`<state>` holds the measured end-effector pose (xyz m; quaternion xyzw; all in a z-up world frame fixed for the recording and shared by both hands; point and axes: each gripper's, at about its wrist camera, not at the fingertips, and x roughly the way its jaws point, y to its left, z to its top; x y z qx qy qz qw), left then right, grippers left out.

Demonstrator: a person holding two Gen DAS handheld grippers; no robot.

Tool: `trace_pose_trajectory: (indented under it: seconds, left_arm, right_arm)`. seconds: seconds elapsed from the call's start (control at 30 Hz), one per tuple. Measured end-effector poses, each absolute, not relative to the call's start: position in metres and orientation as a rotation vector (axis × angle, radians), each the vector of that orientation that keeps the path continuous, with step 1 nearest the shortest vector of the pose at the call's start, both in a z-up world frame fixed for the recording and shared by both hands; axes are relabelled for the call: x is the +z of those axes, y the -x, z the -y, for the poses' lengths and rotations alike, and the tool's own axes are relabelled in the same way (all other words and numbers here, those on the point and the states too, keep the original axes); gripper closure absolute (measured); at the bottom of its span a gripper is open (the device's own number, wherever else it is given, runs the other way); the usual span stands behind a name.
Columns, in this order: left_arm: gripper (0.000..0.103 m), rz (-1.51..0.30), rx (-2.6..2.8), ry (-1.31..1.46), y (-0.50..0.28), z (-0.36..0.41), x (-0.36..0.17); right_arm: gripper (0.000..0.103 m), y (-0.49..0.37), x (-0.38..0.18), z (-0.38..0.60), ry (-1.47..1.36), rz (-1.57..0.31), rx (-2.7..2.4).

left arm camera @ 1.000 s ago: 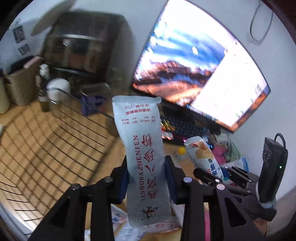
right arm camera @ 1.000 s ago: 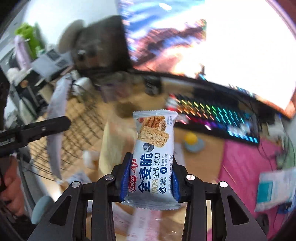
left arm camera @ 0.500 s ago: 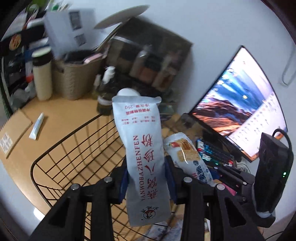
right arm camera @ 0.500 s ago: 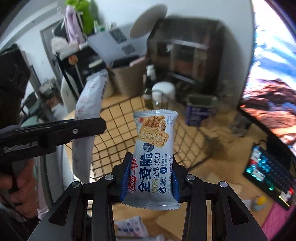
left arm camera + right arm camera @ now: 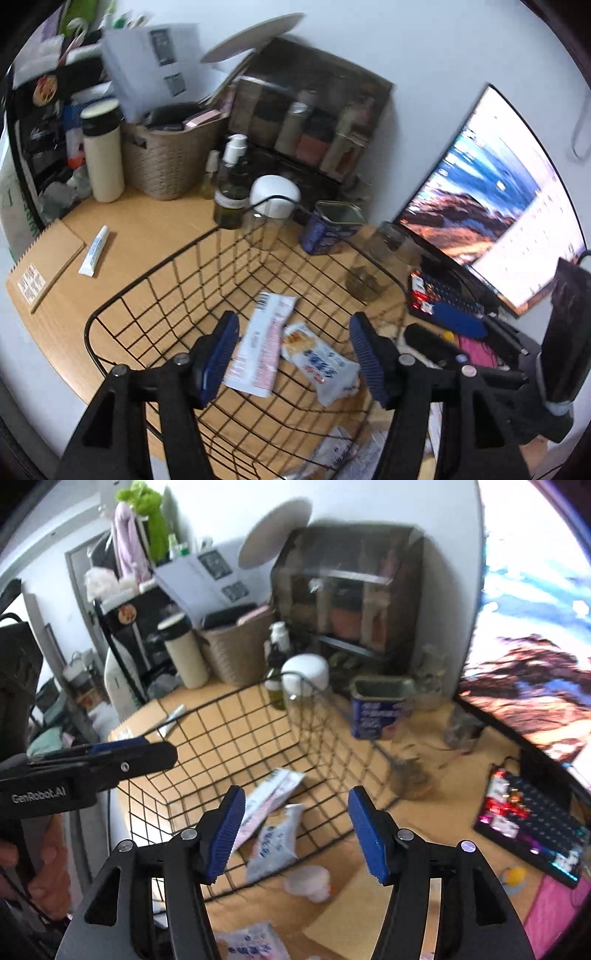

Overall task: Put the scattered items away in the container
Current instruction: 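Move both grippers back over the items on the desk, then grasp the blue-white biscuit packet with the left gripper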

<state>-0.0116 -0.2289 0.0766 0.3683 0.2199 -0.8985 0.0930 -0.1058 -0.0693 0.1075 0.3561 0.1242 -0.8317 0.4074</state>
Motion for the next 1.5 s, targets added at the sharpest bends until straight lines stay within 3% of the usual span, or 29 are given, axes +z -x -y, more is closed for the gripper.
trace_pose_trajectory:
  seconds: [0.07, 0.27, 0.57, 0.7, 0.9, 1.4, 1.5]
  left_arm:
    - [0.029, -0.583, -2.719, -1.103, 0.007, 0.207, 0.085]
    - [0.028, -0.357, -2.895, -1.270, -0.010, 0.116, 0.087]
    - [0.028, -0.049, -2.797, -1.636, -0.040, 0.015, 0.013]
    - [0.028, -0.130, -2.711, -1.757, -0.051, 0.020, -0.018]
    - [0.028, -0.211, -2.560, -1.803, -0.068, 0.052, -0.043]
    - [0.027, -0.233, -2.495, -1.833, -0.055, 0.079, -0.077]
    - [0.027, -0.197, -2.523, -1.865, -0.045, 0.066, -0.078]
  right_arm:
    - [0.040, 0.096, 0.119, 0.043, -0.843, -0.288, -2.152]
    - [0.031, 0.056, 0.136, -0.049, -0.742, -0.313, -2.371]
    - [0.031, 0.013, 0.098, -0.165, -0.920, -0.286, -2.436]
    - [0.031, -0.005, 0.070, -0.184, -0.965, -0.342, -2.473]
    - [0.031, -0.011, 0.021, -0.185, -1.101, -0.254, -2.295]
    - [0.030, -0.050, -0.028, -0.113, -1.161, -0.309, -1.797]
    - [0.030, -0.038, -0.030, -0.118, -1.183, -0.231, -1.789]
